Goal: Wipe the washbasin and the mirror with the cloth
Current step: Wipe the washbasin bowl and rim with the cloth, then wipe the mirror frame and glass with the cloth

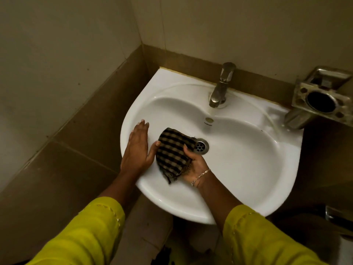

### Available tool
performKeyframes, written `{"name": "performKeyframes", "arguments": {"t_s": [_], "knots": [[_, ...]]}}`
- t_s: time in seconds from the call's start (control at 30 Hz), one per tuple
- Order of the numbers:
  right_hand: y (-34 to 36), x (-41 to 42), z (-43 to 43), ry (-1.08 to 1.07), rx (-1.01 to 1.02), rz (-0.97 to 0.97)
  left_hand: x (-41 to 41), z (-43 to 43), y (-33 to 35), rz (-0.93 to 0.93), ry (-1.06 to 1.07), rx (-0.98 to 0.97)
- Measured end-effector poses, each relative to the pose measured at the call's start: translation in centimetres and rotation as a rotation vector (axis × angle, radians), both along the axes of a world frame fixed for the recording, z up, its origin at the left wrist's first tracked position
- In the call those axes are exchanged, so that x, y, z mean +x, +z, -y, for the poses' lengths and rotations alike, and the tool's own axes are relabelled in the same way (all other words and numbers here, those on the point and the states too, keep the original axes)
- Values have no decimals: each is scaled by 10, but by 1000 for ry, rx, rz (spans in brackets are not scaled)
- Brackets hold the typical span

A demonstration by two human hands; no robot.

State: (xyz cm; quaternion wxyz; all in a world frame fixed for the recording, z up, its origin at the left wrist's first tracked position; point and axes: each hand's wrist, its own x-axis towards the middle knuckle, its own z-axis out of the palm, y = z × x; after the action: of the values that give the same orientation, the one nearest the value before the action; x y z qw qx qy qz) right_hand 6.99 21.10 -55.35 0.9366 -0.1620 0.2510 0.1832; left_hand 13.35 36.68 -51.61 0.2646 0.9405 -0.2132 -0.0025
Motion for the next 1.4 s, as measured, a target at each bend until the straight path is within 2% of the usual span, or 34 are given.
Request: {"name": "performKeyframes", "arguments": {"t_s": [0.4,0.53,0.7,0.93,1.1,1.27,1.4], "knots": [[45,23,3,-210,-48,200,-3,1,4,32,-10,76],[74,27,9,-271,-25,286,-2,9,30,65,79,-41],[125,35,15,-349,-60,379,18,41,110,285,14,-179],[236,40,23,-422,-52,590,31,79,238,580,-87,-227],[329,22,36,-537,-174,708,25,86,323,784,-119,-294],[417,-7,47,-612,-293,930,17,87,389,943,-126,-335],[468,-27,53,-776,-376,1052,20,92,432,1048,-139,-364]]}}
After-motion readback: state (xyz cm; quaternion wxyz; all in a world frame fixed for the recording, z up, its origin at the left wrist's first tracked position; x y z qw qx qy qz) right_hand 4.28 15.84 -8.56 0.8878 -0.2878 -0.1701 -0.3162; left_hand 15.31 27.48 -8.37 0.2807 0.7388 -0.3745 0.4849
